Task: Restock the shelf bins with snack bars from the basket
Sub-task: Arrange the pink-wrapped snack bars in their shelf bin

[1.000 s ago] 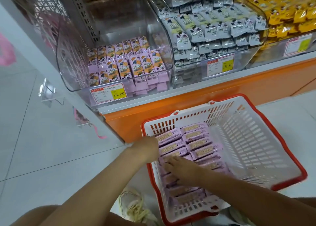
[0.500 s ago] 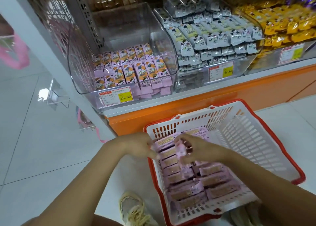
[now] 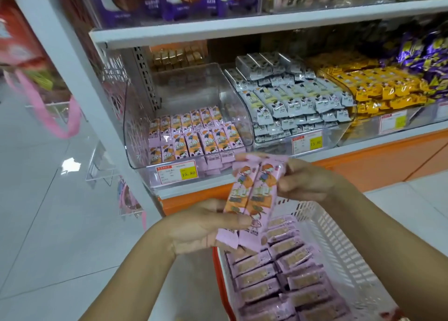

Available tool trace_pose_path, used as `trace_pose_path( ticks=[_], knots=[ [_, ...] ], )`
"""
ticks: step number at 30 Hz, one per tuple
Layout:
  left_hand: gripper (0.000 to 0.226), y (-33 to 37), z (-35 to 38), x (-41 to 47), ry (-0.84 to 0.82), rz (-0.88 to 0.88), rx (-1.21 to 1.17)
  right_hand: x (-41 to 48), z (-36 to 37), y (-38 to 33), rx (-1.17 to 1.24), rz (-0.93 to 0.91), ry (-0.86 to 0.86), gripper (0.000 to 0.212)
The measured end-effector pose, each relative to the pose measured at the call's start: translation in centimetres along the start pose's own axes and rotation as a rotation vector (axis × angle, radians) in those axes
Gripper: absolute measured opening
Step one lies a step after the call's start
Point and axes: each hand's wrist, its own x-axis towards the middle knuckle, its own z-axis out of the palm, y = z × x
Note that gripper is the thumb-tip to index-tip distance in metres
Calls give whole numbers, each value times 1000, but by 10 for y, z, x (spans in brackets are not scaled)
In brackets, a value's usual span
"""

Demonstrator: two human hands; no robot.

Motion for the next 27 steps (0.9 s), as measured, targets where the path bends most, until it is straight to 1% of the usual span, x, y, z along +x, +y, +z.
trace_pose_path(
  ticks=[1,2,3,5,7,9,12,14,17,19,20,22,24,27],
  knots=[
    [12,5,-1,-4,8,33,-59,1,-4,-6,-63,36,131,79],
    [11,7,-4,-4,11,74,-99,5,-7,-12,-97,60,199,75],
    [14,10,-10,-5,46,102,-103,9,-7,-18,-114,70,270,67],
    [27,16,-19,-6,132,160,-39,23,0,-27,-211,70,382,53],
    [33,20,-29,-8,207,193,65,40,10,-37,-382,85,419,47],
    [24,25,-38,-14,276,233,231,59,16,-45,-545,104,425,43],
    [6,29,-49,-23,364,309,418,84,19,-58,-700,138,388,40],
    [7,29,-58,-29,416,338,472,99,18,-61,-758,121,344,33],
    [5,30,-68,-37,464,329,409,119,25,-64,-763,78,309,24],
    [13,28,-78,-38,507,316,399,134,26,-68,-763,81,294,28],
    [19,27,-82,-39,522,308,391,141,25,-70,-767,102,276,26],
    [29,25,-88,-38,532,302,385,152,22,-72,-745,130,221,14],
    [24,25,-91,-37,547,308,391,162,16,-70,-675,123,179,6],
    [17,28,-94,-36,591,324,378,174,8,-72,-624,96,161,6]
  ],
)
